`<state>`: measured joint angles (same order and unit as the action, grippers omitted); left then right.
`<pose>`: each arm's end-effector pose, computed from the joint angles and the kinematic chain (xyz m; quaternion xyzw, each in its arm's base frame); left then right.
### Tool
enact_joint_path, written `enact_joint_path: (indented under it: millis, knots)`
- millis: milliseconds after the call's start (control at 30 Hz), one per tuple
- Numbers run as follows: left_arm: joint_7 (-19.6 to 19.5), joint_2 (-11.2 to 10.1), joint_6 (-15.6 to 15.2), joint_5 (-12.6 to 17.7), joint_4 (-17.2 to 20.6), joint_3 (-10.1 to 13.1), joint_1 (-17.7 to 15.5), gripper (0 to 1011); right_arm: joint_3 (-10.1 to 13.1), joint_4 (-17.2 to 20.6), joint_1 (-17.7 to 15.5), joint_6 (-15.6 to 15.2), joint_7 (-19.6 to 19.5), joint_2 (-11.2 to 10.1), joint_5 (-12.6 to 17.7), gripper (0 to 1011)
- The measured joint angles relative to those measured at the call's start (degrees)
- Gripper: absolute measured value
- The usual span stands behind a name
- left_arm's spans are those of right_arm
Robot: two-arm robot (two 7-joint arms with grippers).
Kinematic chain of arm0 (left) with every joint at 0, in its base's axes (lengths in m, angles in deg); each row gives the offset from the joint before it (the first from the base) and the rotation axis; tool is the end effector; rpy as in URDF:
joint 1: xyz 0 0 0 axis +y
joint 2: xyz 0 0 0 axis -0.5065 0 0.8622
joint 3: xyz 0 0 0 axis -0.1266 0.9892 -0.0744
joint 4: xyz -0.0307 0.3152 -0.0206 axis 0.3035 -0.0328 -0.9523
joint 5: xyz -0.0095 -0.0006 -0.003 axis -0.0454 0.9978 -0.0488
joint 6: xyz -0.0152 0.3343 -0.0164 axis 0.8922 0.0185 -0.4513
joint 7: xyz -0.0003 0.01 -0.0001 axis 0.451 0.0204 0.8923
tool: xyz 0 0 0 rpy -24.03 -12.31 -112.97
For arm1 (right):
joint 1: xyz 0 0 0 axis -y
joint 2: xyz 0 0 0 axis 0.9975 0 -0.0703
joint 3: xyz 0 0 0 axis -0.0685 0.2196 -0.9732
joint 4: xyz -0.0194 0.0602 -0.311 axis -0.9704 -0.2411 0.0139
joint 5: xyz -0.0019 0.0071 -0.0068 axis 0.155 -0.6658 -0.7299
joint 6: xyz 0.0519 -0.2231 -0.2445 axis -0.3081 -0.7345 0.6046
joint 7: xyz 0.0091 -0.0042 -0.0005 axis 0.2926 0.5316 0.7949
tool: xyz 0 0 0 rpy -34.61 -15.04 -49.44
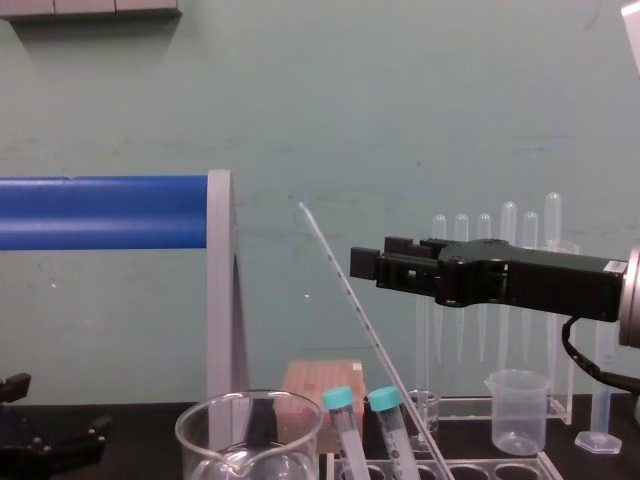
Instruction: Hold the thermometer with one hand and immerse one end into the beaker, then reinsert it into the test tube rack.
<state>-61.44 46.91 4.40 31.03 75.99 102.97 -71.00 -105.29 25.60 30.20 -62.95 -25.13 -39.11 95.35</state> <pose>0.3874 0.0913 -0.3292 0.1415 -0.1324 0.5800 0.7912 0.4555 -0.0121 -0.2363 0.0201 -0.0277 -0.2850 0.9579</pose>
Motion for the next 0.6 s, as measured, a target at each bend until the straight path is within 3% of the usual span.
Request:
enact_joint_path:
  millis: [300, 400, 533, 567, 600]
  knots:
    - [0.00, 0.00, 0.00, 0.00, 0.00, 0.00, 0.00, 1008, 0.01, 0.03, -0.02, 0.00, -0.01, 0.00, 0.06, 864]
    - [0.00, 0.00, 0.00, 0.00, 0.00, 0.00, 0.00, 1008, 1.25, 0.10, -0.14, 1.01, -0.99, 0.64, 0.55, 930]
    - [0.00, 0.00, 0.00, 0.00, 0.00, 0.00, 0.00, 1008, 5.31, 1.80, -1.75, 3.14, -8.79, 1.65, -0.88, 1002]
    - [0.00, 0.00, 0.00, 0.00, 0.00, 0.00, 0.00, 1008, 6.72, 2.65, -2.98, 2.76, -13.46, 1.68, -2.36, 1002]
    - [0.00, 0.00, 0.00, 0.00, 0.00, 0.00, 0.00, 1008, 6.72, 2.65, -2.98, 2.76, -13.46, 1.68, -2.36, 1002]
